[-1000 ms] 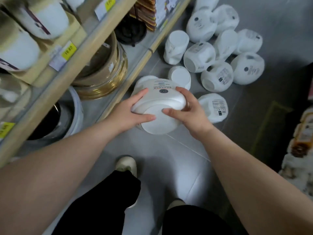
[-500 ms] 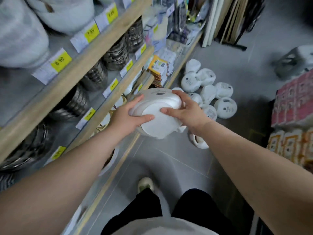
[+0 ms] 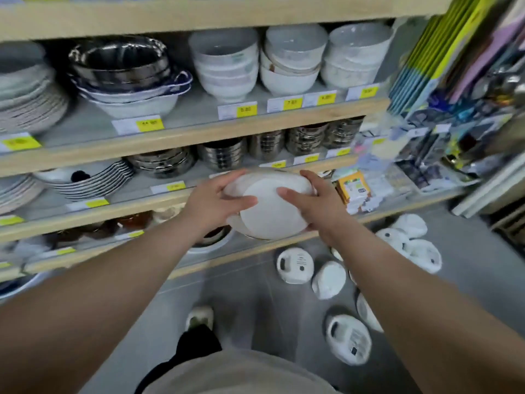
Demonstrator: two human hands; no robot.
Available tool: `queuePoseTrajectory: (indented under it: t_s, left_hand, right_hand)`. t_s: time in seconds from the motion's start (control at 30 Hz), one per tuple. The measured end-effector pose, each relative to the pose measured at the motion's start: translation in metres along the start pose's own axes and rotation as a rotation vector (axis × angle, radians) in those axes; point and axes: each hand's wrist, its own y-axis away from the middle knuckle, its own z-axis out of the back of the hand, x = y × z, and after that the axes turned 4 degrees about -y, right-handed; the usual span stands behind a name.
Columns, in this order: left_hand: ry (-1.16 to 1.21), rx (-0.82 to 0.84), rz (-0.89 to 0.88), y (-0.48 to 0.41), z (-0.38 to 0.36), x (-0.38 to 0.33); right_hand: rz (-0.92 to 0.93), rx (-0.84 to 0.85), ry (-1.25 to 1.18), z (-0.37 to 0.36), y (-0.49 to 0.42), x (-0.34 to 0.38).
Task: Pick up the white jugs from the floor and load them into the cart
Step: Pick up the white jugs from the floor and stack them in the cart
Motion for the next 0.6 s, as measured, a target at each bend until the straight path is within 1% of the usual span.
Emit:
queuePoseTrajectory:
  t_s: [0.13, 0.23, 0.47, 0.6]
  left_hand:
    - [0.036, -0.248, 0.071, 0.059, 0.032, 0.010]
    - [0.059, -0.416, 0.105, 0.105, 0.068, 0.027]
    - [0.147, -0.781, 0.279, 0.242, 0.177, 0.093]
    - [0.164, -0.961, 0.327, 0.334, 0.238, 0.126]
  right_hand:
    - [-0.003, 0.186, 0.100, -0.044, 0.010, 0.015]
    - [0.016, 0.328, 0.150, -0.099, 0.022, 0.022]
    - [0.014, 0.660, 0.236, -0.278, 0.085, 0.018]
    - [0.063, 0.823, 0.305, -0.387, 0.146, 0.003]
